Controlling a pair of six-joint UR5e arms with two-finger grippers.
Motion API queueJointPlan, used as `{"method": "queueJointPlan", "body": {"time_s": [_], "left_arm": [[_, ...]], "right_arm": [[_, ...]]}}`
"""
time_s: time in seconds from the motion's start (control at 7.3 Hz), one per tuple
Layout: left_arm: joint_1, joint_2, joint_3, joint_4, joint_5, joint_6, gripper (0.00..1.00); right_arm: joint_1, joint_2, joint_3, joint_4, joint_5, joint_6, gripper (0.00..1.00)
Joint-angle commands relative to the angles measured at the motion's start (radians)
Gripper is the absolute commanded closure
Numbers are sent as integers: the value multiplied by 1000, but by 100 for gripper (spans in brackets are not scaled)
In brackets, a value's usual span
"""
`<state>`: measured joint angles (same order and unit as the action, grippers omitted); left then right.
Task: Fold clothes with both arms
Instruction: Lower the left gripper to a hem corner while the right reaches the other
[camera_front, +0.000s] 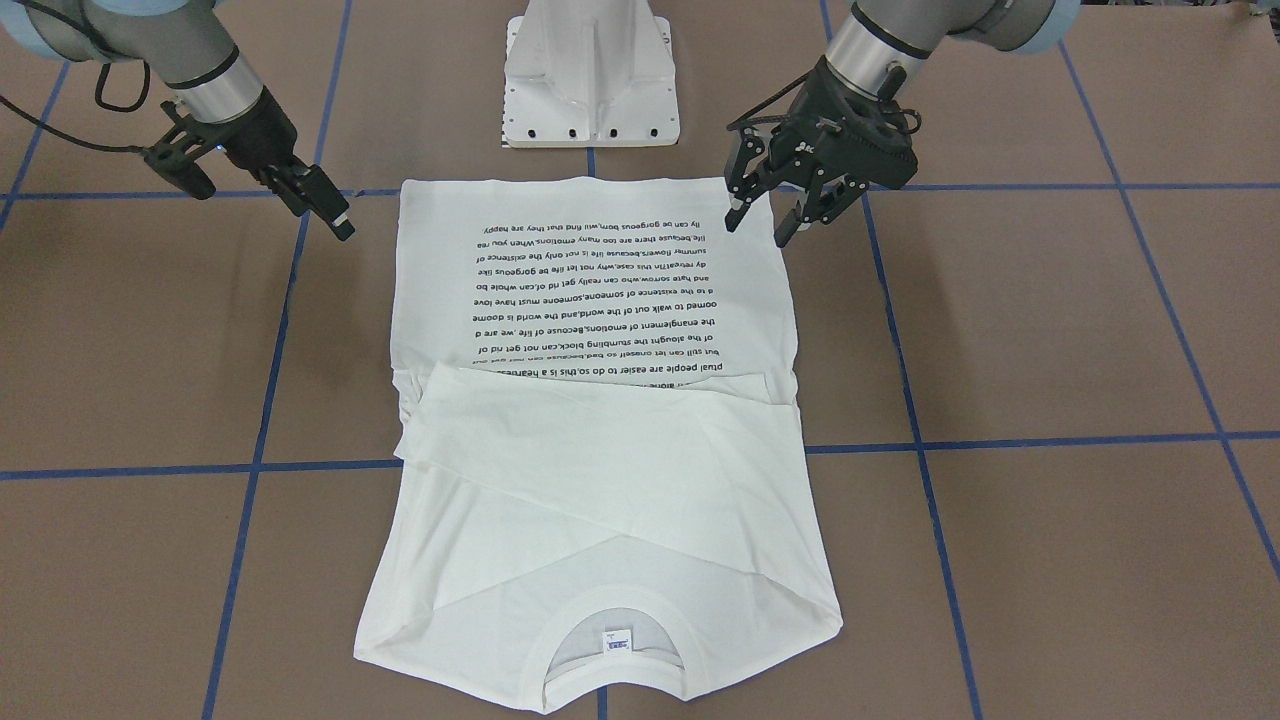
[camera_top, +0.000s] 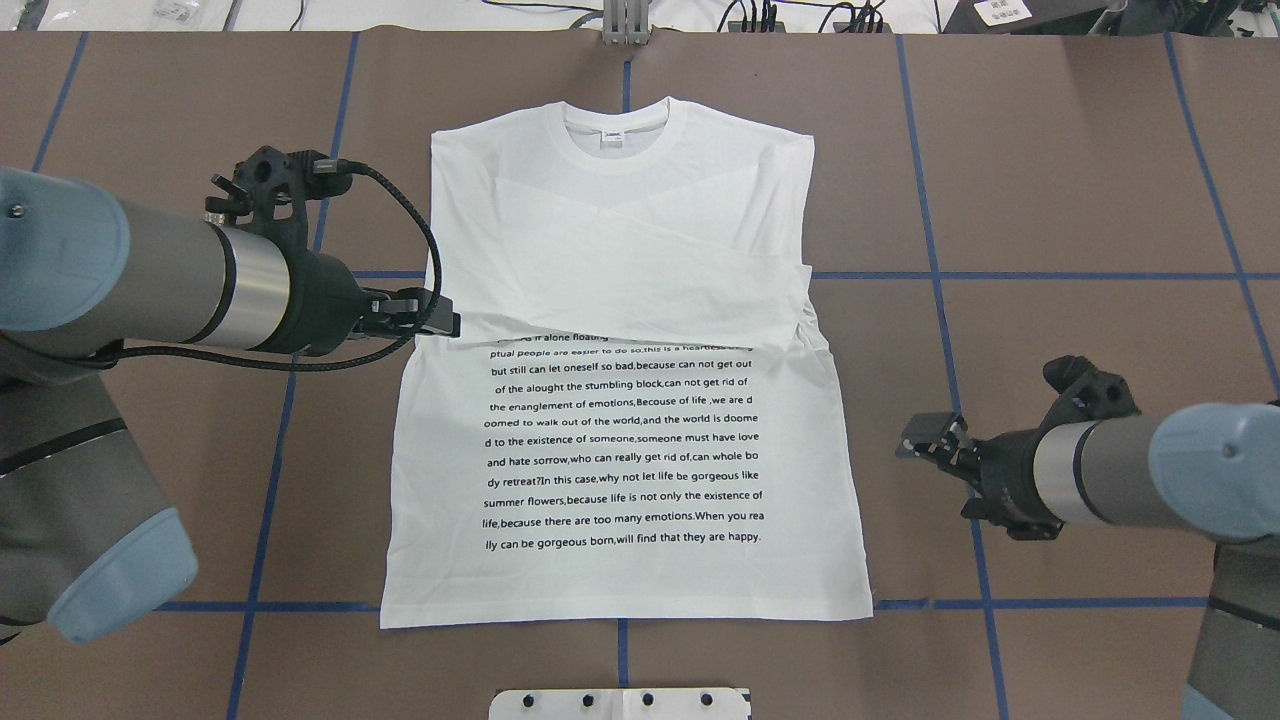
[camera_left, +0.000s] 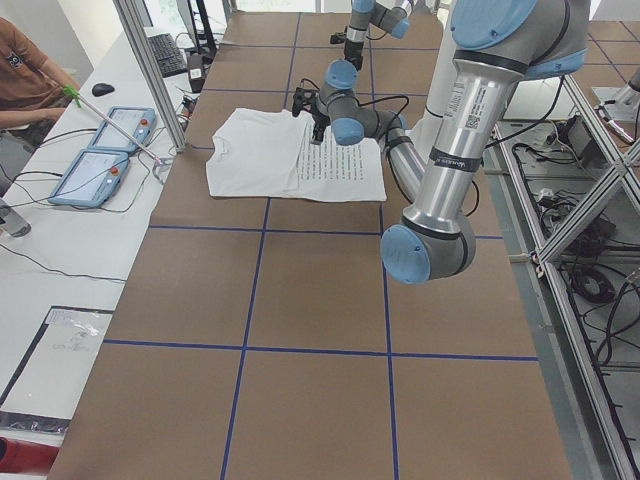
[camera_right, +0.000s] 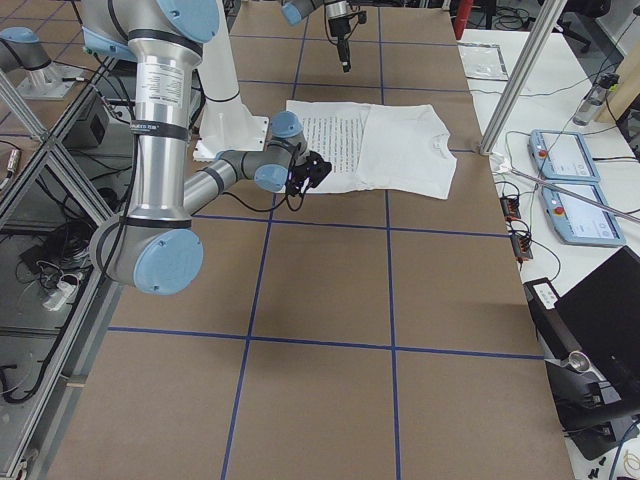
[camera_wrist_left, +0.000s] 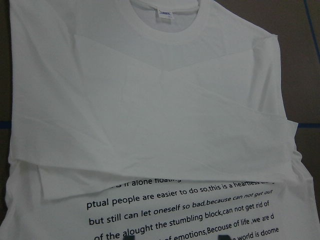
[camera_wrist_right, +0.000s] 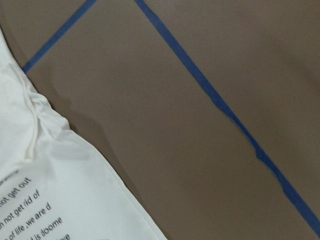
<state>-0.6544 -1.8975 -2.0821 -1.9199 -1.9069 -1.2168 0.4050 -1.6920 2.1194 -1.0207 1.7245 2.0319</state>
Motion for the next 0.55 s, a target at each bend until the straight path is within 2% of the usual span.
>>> {"method": "queueJointPlan", "body": {"time_s": [0.0,0.14,0.41], "left_arm": [[1,20,-16,5,2,-9,35],[1,21,-15,7,2,-9,34],[10,32,-15,7,3,-12,31]], "right_arm": [[-202,-9,14,-47,-167,152,2],[-265,-6,16,-73,-221,175,2],[-326,40,19,-158,-255,195,4]]}}
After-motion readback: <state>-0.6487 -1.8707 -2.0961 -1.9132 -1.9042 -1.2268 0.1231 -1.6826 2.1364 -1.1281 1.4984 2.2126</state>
